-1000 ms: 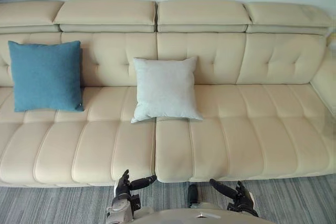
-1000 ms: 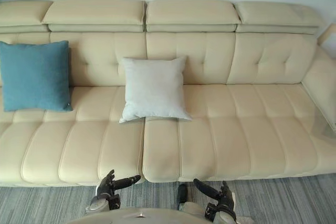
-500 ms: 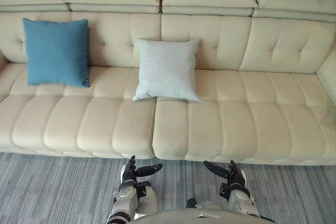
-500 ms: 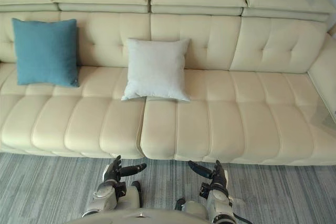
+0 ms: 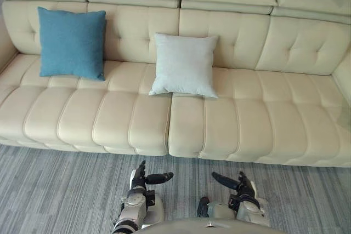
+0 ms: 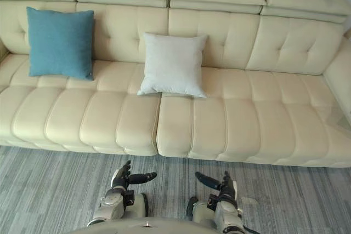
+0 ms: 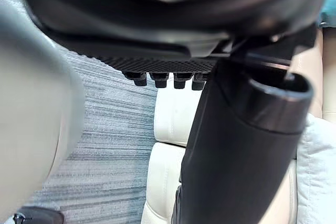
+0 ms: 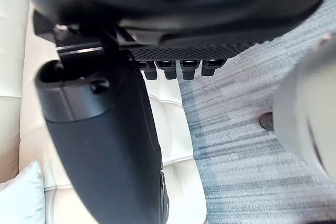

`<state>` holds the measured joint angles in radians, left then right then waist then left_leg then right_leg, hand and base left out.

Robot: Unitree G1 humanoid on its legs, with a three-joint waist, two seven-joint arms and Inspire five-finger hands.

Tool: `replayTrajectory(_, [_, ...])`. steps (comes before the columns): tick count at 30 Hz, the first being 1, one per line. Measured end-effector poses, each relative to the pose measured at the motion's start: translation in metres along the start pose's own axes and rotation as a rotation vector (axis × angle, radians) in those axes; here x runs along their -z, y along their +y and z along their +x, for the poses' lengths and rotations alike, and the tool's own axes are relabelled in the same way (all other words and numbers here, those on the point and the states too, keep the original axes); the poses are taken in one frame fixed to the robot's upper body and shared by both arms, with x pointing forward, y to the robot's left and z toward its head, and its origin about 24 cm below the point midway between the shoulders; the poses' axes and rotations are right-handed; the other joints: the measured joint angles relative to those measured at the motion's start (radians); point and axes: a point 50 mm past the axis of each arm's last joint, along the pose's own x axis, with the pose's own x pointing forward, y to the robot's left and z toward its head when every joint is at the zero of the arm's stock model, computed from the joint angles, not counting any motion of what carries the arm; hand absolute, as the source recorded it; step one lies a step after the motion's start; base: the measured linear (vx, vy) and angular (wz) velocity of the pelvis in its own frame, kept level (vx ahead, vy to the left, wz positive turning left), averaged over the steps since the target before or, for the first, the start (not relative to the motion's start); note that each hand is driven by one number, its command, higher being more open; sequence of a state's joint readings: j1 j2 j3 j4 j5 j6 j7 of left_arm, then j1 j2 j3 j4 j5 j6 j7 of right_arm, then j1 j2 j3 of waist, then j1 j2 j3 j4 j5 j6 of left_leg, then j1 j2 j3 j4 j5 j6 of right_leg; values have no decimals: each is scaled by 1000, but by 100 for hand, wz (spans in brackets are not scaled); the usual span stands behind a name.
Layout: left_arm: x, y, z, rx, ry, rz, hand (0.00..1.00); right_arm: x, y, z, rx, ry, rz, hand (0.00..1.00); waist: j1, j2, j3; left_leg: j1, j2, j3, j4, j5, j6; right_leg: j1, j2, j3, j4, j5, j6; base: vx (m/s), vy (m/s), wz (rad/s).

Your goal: Pick up cushions and gather them together orderly.

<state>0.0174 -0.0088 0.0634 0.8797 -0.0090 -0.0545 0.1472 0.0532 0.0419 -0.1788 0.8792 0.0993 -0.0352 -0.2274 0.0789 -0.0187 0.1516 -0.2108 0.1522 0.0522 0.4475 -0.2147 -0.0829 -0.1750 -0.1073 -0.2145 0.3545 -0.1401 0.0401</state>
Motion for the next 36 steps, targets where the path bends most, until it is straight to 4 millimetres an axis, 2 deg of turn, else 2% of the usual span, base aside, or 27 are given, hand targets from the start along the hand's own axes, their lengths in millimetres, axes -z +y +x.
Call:
replayTrajectory(2, [6,6,-1,-17,18,11,100,12,5,-4,-21,46,3,100,0,-3,-17,27,-10,47,-12,-13,7,21,0,42,-58,42,19,-57,205,-47])
replayTrajectory(7, [15,6,-2,-19,57,35,100,13,-1,-3,2,56,48,100,-11,17,-40,42,-22,106,-37,-21,19,39,7,105,-181,123,37,-9,106,-39])
replayTrajectory(11, [17,9,-1,-27,69,41,100,13,-5,-3,20,60,72,100,-11,17,-40,73,-16,153,-42,-23,21,37,34,188,-220,159,40,73,40,-68])
replayTrajectory(14, [18,10,0,-38,80,37,100,11,-6,-1,30,56,83,100,-16,15,-40,85,-4,190,-42,-25,20,2,64,262,-252,207,26,74,-4,-104])
replayTrajectory(15, [18,11,0,-43,80,33,100,7,-3,1,23,57,78,100,-19,15,-41,87,7,220,-61,-25,21,-29,85,238,-275,266,-3,24,-52,-162])
replayTrajectory(16, [18,13,0,-49,80,32,100,3,1,3,14,51,77,100,-18,16,-41,92,30,255,-89,-20,29,-36,102,175,-320,309,-50,9,-47,-140])
replayTrajectory(17, [18,14,0,-53,81,32,100,1,4,3,9,49,77,100,-18,19,-39,95,41,285,-98,-20,29,-39,101,114,-327,308,-74,-13,-128,-132])
replayTrajectory(18, [19,15,0,-56,87,38,100,-2,6,5,4,50,75,100,-18,19,-35,113,54,349,-109,-18,25,-63,79,-82,-231,209,-143,9,-148,-137])
replayTrajectory(19, [22,17,-1,-56,101,49,100,2,4,5,11,68,66,100,-19,20,-31,152,58,413,-112,-16,22,-54,44,-267,-167,122,-164,33,-166,-151])
replayTrajectory(20, [23,19,-2,-59,106,56,100,3,3,6,16,77,58,100,-22,18,-31,177,57,442,-108,-17,21,-38,33,-323,-158,107,-150,78,-92,-127])
replayTrajectory(21, [23,23,-1,-66,106,62,100,3,-2,7,27,77,47,100,-39,35,-19,205,52,436,-108,-18,20,-20,51,-326,-160,109,-136,99,-120,-93])
replayTrajectory(23, [20,25,0,-70,95,69,100,4,-11,9,49,79,23,100,-46,41,-17,219,57,417,-115,-19,19,-15,85,-268,-180,114,-128,89,-125,-96])
replayTrajectory(24, [20,30,0,-79,91,84,100,1,-14,11,52,82,3,100,-33,44,-18,234,75,400,-97,-21,18,-13,121,-202,-205,115,-127,70,-117,-132])
replayTrajectory(25, [22,33,0,-86,96,90,100,0,-15,11,55,78,2,100,-30,44,-16,234,99,399,-54,-24,16,-6,140,-198,-214,95,-135,101,-172,-149])
replayTrajectory(26, [25,35,-1,-86,105,97,100,2,-18,11,65,82,2,100,-32,49,-10,226,141,393,28,-26,22,19,151,-242,-214,74,-135,150,-230,-86])
replayTrajectory(27, [26,34,-2,-83,108,103,100,4,-20,10,72,88,3,100,-32,50,-7,217,156,389,68,-27,25,26,155,-249,-212,72,-138,164,-253,-65])
replayTrajectory(28, [28,32,-3,-69,116,118,100,8,-27,10,90,103,-6,100,-38,55,10,162,209,318,251,-7,56,59,187,-233,-210,61,-158,164,-260,-58])
replayTrajectory(29, [27,27,-2,-48,109,103,100,11,-33,9,107,111,-17,100,-34,62,24,81,228,219,439,20,97,89,212,-200,-212,49,-176,126,-220,-54])
replayTrajectory(30, [25,27,-2,-46,102,108,100,11,-34,10,113,111,-18,100,-34,64,28,65,226,203,473,14,96,95,216,-195,-211,47,-179,142,-179,-62])
replayTrajectory(31, [21,27,-1,-46,80,102,100,10,-36,10,122,110,-20,100,-35,62,37,18,194,149,560,-12,83,111,226,-163,-211,39,-191,185,-152,-71])
replayTrajectory(32, [18,28,0,-49,61,99,100,11,-36,10,125,112,-20,100,-31,52,45,-40,118,85,590,-39,45,128,227,-123,-216,35,-198,156,-118,-80])
replayTrajectory(33, [16,28,0,-50,55,97,100,12,-35,9,124,115,-19,100,-30,49,47,-63,92,66,585,-51,42,133,228,-108,-221,34,-199,157,-102,-80])
replayTrajectory(35, [8,26,1,-47,23,91,100,13,-34,9,122,123,-18,100,-25,51,61,-121,4,24,447,-77,40,183,244,-50,-267,47,-179,174,-72,-72])
replayTrajectory(36, [7,25,1,-45,20,90,100,13,-34,9,120,126,-18,100,-23,51,62,-127,-14,21,399,-77,40,192,247,-34,-275,47,-179,204,-32,-75])
